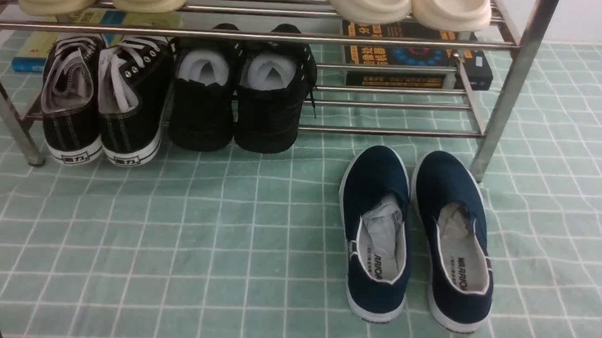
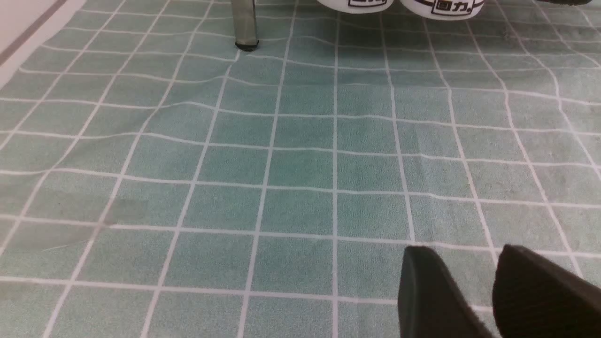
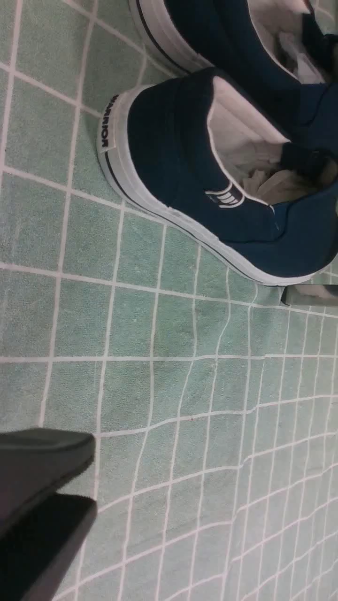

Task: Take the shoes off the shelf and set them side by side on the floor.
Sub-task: 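Grasp the leftmost shoe on the bottom shelf of the shoe rack with the left gripper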

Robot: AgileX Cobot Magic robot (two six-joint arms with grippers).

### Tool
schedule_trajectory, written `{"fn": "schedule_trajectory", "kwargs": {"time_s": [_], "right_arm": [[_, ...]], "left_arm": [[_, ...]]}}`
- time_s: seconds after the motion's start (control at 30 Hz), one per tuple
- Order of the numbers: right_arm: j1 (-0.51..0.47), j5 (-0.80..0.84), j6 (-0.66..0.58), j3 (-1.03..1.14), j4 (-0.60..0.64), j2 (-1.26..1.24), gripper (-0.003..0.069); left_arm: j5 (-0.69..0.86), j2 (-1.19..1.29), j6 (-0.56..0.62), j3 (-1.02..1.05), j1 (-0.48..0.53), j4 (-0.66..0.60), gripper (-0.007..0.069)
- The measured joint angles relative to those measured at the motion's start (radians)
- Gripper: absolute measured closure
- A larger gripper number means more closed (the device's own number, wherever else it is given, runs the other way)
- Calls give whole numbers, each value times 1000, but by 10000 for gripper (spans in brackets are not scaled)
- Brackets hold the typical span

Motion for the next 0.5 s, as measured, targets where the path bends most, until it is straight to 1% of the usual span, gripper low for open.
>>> {"fn": "schedule_trajectory", "kwargs": {"time_s": [0.5], "right_arm": [[0,0,0,0,0,-1,505]], "left_arm": [[0,0,0,0,0,0,383]]}}
